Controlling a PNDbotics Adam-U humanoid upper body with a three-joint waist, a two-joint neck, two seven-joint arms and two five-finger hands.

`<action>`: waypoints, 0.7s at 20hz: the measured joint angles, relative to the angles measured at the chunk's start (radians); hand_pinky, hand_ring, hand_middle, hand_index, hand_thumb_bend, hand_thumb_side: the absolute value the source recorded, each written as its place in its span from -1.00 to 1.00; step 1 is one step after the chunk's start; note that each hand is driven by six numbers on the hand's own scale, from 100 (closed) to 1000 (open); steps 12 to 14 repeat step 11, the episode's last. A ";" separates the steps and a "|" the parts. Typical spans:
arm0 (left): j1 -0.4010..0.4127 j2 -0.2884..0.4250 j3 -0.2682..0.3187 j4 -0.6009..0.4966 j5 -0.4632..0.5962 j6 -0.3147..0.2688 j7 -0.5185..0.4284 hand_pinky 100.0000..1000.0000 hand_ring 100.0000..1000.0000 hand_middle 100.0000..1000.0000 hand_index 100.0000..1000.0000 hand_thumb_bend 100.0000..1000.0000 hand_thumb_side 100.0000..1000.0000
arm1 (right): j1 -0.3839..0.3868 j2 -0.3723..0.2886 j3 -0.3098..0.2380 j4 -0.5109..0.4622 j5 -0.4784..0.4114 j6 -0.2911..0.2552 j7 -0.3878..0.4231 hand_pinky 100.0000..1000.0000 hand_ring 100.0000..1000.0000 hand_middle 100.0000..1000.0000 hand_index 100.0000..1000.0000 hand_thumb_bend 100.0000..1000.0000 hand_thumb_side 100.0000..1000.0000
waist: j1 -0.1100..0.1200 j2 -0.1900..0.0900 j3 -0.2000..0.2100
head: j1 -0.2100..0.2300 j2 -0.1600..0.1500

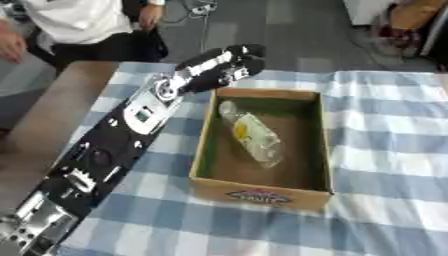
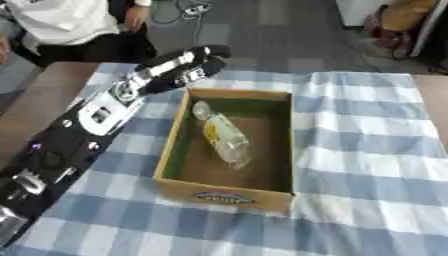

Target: Pick up objects on the table and place them in the box.

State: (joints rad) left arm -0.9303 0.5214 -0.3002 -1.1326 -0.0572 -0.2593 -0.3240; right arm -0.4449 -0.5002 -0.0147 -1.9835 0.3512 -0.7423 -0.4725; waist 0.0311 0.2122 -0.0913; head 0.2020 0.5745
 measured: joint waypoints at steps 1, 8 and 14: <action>0.000 0.001 0.002 -0.008 0.002 -0.001 0.002 0.77 0.77 0.85 1.00 0.36 0.84 | 0.000 0.000 0.000 0.000 -0.001 0.000 0.000 -0.87 -0.55 -0.68 -0.40 -1.00 0.78 | 0.000 0.000 0.000 | 0.000 0.000; 0.015 0.026 0.037 -0.151 0.061 0.016 0.061 0.72 0.71 0.81 0.99 0.14 0.73 | 0.000 0.000 0.000 0.000 -0.001 0.000 0.000 -0.87 -0.55 -0.68 -0.40 -1.00 0.78 | 0.001 0.000 0.007 | 0.000 0.000; 0.048 0.048 0.059 -0.239 0.093 0.034 0.103 0.69 0.68 0.78 0.97 0.03 0.64 | 0.002 -0.001 0.000 0.000 -0.001 0.000 0.000 -0.87 -0.56 -0.68 -0.40 -1.00 0.78 | 0.002 -0.001 0.015 | 0.000 0.000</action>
